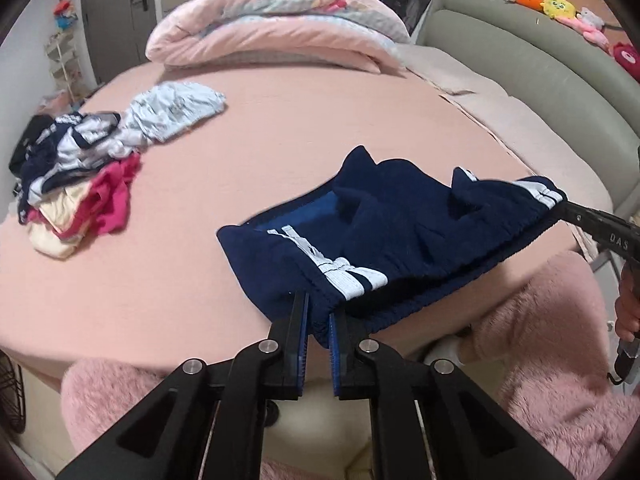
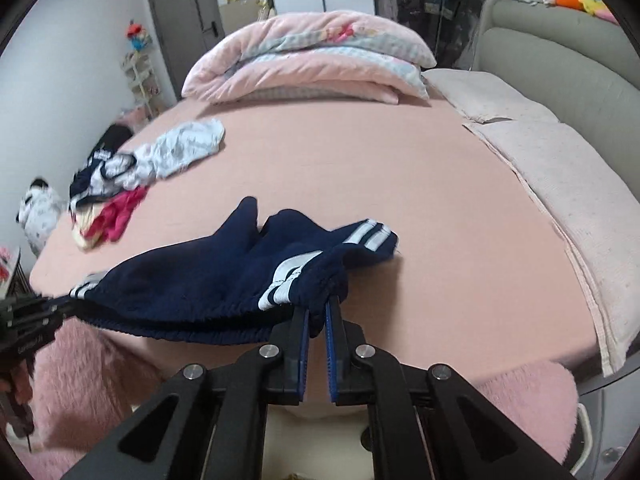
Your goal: Fold clothes
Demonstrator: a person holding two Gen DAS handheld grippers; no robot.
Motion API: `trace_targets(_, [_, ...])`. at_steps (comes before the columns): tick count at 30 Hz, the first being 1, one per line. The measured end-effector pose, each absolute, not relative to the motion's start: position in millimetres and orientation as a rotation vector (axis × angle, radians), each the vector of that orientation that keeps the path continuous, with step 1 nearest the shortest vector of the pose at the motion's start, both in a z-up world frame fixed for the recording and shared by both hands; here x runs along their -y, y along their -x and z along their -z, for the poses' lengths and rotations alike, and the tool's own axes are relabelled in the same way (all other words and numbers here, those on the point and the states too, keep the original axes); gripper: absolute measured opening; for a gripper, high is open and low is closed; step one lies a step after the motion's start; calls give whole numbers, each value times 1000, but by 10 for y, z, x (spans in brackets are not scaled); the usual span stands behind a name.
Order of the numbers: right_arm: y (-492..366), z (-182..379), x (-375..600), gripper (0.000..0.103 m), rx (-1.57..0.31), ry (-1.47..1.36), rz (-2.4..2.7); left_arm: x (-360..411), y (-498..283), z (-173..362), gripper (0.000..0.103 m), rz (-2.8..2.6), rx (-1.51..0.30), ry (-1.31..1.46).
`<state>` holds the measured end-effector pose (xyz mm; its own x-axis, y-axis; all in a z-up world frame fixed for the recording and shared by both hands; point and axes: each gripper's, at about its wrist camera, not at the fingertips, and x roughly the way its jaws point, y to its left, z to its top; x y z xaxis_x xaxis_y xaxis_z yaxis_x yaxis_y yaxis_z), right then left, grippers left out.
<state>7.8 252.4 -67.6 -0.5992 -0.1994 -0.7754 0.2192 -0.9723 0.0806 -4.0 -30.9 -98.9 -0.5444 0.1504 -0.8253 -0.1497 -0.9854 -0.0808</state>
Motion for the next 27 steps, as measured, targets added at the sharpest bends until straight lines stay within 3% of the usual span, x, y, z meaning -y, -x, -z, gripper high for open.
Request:
trace_targets(4, [535,1265,-2397,5,-80,-1375,2564,155,414,1233,7,-2577,-77,1438])
trace_targets(7, [1203,1133,-2423,5,-19,-1357,2562,45,996,1027,7,-2605,-154,1356])
trace_targets(9, [1491,907,-2471,5,19,-1277,2590,42,1287,611,6,-2674,-187,1224])
trace_targets(13, [1556,-162,-2510,5,27,-973,2719,83,1531,-510,7,-2817,-235,864])
trace_targets(17, [1420,-617,-2609,5,58,-743,2760,125,1364,-885,7,-2882,-284,675])
trace_targets(19, [1271,-499,-2591,5,56,-771,2765,103,1213,-710,7,-2885,-324,687])
trace_targets(22, [1120,83,-2438,5,-38,-958,2757,39,1093,40,7,-2821,-327,941])
trace_targets(27, [1003,1644,-2326,5,-71,-1494,2548,-22,1078,1605,7,-2586,-309,1504])
